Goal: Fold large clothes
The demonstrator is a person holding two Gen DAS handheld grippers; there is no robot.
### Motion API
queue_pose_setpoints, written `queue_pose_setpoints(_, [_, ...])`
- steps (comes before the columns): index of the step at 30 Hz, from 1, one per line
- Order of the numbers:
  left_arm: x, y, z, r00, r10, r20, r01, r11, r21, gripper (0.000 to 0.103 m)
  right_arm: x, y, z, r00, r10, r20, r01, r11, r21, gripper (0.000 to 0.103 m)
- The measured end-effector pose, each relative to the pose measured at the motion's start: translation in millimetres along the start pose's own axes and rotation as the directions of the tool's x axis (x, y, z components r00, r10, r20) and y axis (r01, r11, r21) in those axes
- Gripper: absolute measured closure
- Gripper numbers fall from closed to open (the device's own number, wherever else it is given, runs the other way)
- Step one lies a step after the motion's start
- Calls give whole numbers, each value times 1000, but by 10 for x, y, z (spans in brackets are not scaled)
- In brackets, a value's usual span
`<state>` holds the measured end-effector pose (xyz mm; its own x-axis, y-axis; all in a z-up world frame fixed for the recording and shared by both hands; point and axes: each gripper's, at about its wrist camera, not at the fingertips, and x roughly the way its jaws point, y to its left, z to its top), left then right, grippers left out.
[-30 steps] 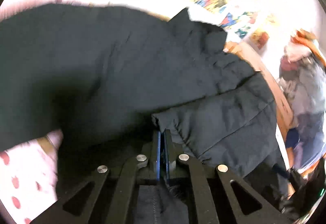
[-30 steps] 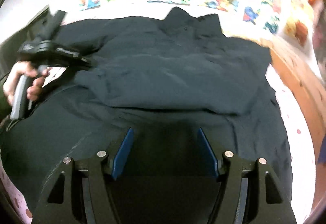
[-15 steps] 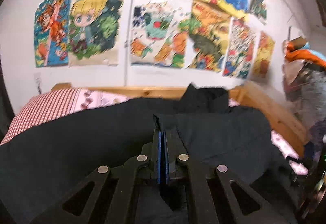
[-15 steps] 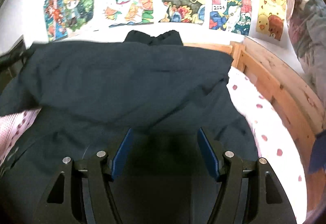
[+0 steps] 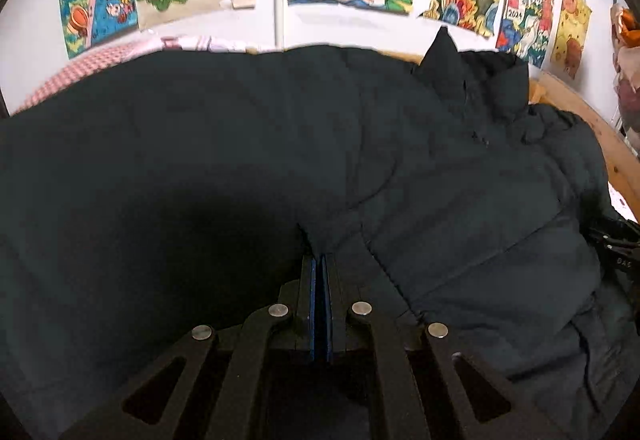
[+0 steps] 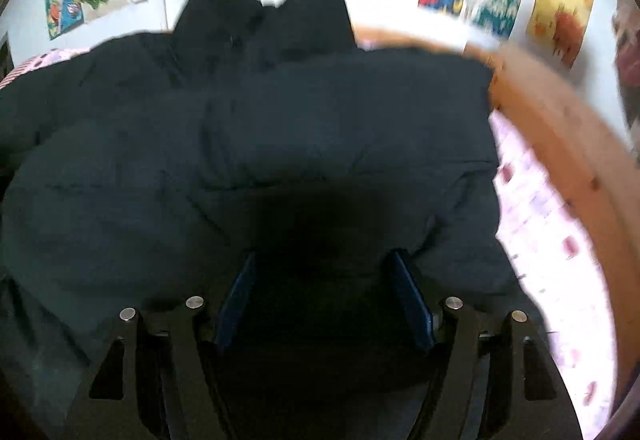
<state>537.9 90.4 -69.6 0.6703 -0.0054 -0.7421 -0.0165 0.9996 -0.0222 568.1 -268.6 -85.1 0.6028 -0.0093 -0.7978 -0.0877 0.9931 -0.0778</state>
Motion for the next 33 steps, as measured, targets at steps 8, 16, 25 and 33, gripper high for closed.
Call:
queue_pose_setpoints(8, [-172, 129, -61, 997, -80, 6, 80, 994, -76, 93, -89, 126, 0, 998, -53, 20, 54, 998, -30, 34])
queue_pose_setpoints(16, [-954, 439, -341, 984, -114, 134, 135, 977, -164, 20, -821, 626, 152, 989, 128, 76, -121, 988, -95, 24])
queue_pose_setpoints(25, [-1674, 1327, -985, 987, -76, 139, 131, 883, -450, 11, -1134, 1923, 171, 955, 291, 56, -270, 933, -236, 23])
queue_pose_setpoints(33, [-1753, 2221, -1401, 974, 43, 220, 128, 699, -704, 11, -787, 2724, 168, 988, 151, 45, -129, 941, -313, 23])
